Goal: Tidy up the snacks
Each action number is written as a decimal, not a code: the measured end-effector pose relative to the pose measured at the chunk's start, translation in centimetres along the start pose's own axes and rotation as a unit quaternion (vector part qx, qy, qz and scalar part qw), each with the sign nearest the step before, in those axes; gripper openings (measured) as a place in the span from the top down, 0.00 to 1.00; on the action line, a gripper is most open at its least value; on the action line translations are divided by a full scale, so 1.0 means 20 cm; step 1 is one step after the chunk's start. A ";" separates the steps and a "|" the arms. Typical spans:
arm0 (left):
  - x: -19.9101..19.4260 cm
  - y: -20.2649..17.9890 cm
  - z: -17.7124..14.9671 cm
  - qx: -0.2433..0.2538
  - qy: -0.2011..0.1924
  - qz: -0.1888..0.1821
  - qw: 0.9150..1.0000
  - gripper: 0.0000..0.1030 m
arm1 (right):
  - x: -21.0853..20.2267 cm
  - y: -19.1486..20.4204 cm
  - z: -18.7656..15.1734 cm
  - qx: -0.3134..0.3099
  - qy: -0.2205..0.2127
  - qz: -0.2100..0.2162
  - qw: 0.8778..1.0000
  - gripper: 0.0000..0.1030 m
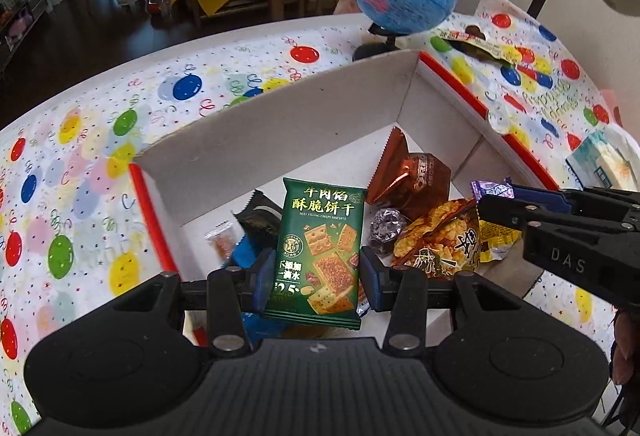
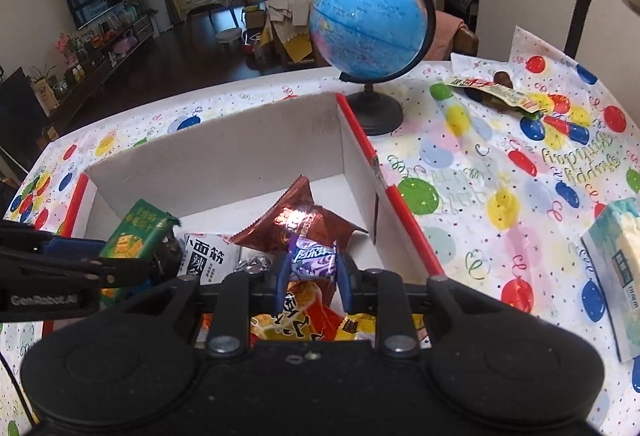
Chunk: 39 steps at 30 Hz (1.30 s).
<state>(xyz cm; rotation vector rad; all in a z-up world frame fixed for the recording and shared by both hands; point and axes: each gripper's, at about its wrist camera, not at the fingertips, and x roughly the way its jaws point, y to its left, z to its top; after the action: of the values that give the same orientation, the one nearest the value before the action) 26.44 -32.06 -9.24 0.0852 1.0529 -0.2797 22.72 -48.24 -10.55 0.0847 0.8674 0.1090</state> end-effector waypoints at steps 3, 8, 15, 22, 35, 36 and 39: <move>0.05 -0.01 0.00 0.004 0.010 0.002 1.000 0.58 | 0.03 0.01 0.00 -0.006 0.007 0.005 1.000 0.77; 0.10 -0.01 -0.01 0.004 0.022 0.003 1.000 0.57 | 0.06 0.01 -0.02 -0.010 0.016 0.008 1.000 0.73; 0.07 -0.01 -0.03 0.006 0.015 -0.001 1.000 0.48 | 0.04 0.01 -0.04 -0.012 0.021 0.014 1.000 0.71; -0.03 -0.01 -0.05 0.001 -0.006 -0.010 1.000 0.37 | -0.03 0.03 -0.06 -0.013 0.010 0.024 1.000 0.59; -0.30 0.04 -0.13 -0.018 -0.055 -0.025 0.998 0.28 | -0.30 0.10 -0.07 -0.021 -0.048 0.044 0.998 0.33; -0.32 0.05 -0.14 -0.018 -0.060 -0.027 0.998 0.28 | -0.32 0.11 -0.07 -0.023 -0.053 0.046 0.997 0.30; -0.40 0.06 -0.17 -0.021 -0.075 -0.029 0.997 0.24 | -0.39 0.15 -0.07 -0.029 -0.075 0.050 0.995 0.20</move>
<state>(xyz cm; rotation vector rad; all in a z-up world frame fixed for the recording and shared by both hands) 20.25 -28.73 -4.02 -0.0042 0.9125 -0.3113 16.42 -46.33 -5.17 0.0802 0.7092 0.2190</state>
